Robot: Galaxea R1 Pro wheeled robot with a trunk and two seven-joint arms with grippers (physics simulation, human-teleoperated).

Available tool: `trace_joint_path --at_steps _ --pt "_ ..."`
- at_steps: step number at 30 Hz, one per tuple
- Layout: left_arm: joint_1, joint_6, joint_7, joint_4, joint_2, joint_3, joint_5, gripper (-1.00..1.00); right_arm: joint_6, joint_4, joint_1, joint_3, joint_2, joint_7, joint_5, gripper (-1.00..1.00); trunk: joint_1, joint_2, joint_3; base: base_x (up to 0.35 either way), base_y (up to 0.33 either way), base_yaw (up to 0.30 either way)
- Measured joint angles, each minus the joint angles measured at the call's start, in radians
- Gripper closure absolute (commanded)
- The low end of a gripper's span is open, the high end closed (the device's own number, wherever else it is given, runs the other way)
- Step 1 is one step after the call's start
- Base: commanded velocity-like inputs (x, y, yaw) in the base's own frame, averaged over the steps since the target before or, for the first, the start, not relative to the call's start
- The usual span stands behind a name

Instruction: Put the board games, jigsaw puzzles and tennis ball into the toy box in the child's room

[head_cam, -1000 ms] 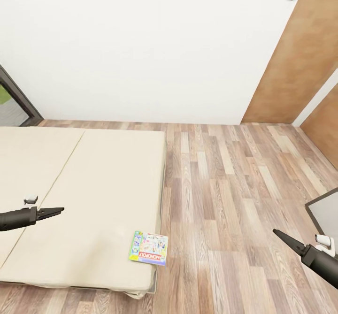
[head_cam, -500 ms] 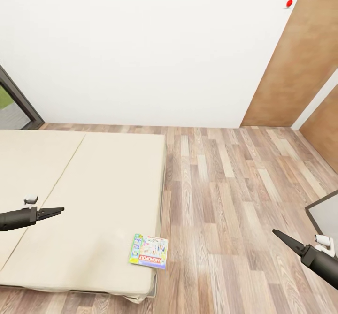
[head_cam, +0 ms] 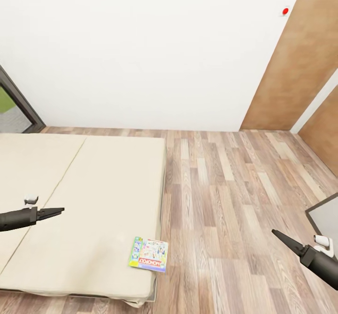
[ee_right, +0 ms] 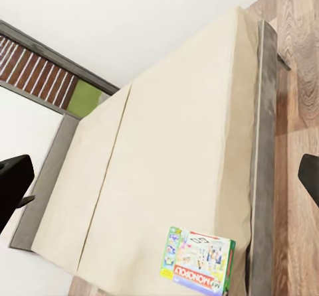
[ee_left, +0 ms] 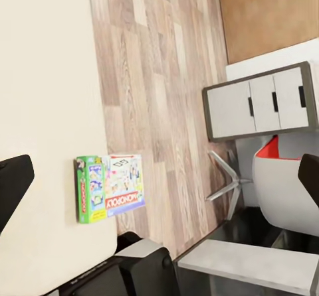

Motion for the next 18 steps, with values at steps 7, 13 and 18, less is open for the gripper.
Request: trace_joint_path --at_steps 7,13,18 --pt "0.000 0.000 0.000 0.000 0.000 0.000 0.000 -1.00 0.000 0.000 0.000 0.000 0.000 -0.002 0.001 -1.00 0.000 0.000 0.011 0.000 0.000 0.000" --pt "0.000 0.000 0.001 0.000 0.000 0.000 0.000 -1.00 0.000 0.000 0.001 0.000 0.000 -0.002 0.000 -1.00 0.000 0.000 0.021 0.000 0.000 0.000" --pt "0.000 0.000 0.001 0.000 -0.001 0.000 -0.001 -1.00 -0.001 0.000 0.000 0.000 0.000 -0.003 -0.001 -1.00 0.000 0.000 0.029 0.000 0.000 0.000"
